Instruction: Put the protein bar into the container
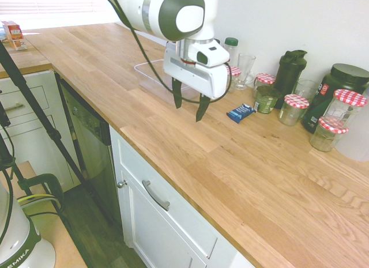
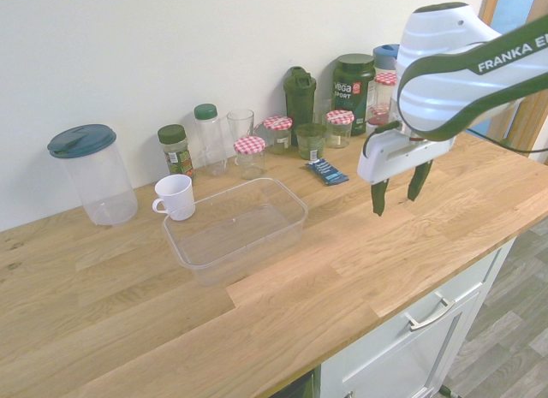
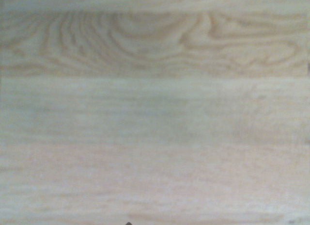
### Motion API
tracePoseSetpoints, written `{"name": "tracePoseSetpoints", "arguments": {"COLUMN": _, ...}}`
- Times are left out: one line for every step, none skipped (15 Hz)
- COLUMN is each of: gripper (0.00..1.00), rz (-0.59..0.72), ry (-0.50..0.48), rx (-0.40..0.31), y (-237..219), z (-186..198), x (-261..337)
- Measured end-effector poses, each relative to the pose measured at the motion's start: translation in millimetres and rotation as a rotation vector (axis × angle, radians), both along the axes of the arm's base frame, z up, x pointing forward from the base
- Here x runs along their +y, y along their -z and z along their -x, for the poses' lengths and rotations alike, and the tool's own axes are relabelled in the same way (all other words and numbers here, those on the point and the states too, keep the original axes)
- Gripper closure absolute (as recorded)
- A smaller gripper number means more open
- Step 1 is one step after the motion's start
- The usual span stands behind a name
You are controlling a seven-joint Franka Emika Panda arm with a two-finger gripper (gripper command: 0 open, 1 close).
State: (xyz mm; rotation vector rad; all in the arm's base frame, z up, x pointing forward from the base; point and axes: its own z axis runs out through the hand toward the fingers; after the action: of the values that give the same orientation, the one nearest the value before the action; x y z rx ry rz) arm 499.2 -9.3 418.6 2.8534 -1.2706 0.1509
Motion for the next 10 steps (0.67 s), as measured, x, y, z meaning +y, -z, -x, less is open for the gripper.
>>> {"name": "tracePoseSetpoints", "arguments": {"gripper": 0.00, "rz": 0.006, "ry": -0.005, "rx": -0.001, "y": -3.4, "z": -14.9, "x": -0.4}}
{"name": "tracePoseSetpoints", "arguments": {"gripper": 0.00, "rz": 0.010, "ry": -0.012, "rx": 0.000, "y": -6.9, "z": -30.9, "x": 0.1}}
{"name": "tracePoseSetpoints", "arguments": {"gripper": 0.00, "rz": 0.017, "ry": -0.020, "rx": 0.000, "y": -10.5, "z": -45.8, "x": 1.4}}
{"name": "tracePoseSetpoints", "arguments": {"gripper": 0.00, "rz": 0.021, "ry": -0.026, "rx": -0.001, "y": -14.7, "z": -60.2, "x": 2.9}}
{"name": "tracePoseSetpoints", "arguments": {"gripper": 0.00, "rz": 0.028, "ry": -0.033, "rx": -0.003, "y": -19.1, "z": -75.1, "x": 4.5}}
{"name": "tracePoseSetpoints", "arguments": {"gripper": 0.00, "rz": 0.035, "ry": -0.039, "rx": -0.002, "y": -23.0, "z": -88.1, "x": 6.0}}
{"name": "tracePoseSetpoints", "arguments": {"gripper": 0.00, "rz": 0.042, "ry": -0.043, "rx": -0.002, "y": -26.2, "z": -100.1, "x": 6.4}}
{"name": "tracePoseSetpoints", "arguments": {"gripper": 0.00, "rz": 0.048, "ry": -0.043, "rx": -0.003, "y": -28.1, "z": -111.0, "x": 5.2}}
{"name": "tracePoseSetpoints", "arguments": {"gripper": 0.00, "rz": 0.050, "ry": -0.040, "rx": -0.002, "y": -27.2, "z": -120.0, "x": 3.6}}
{"name": "tracePoseSetpoints", "arguments": {"gripper": 0.00, "rz": 0.051, "ry": -0.036, "rx": 0.001, "y": -23.8, "z": -127.4, "x": 1.4}}
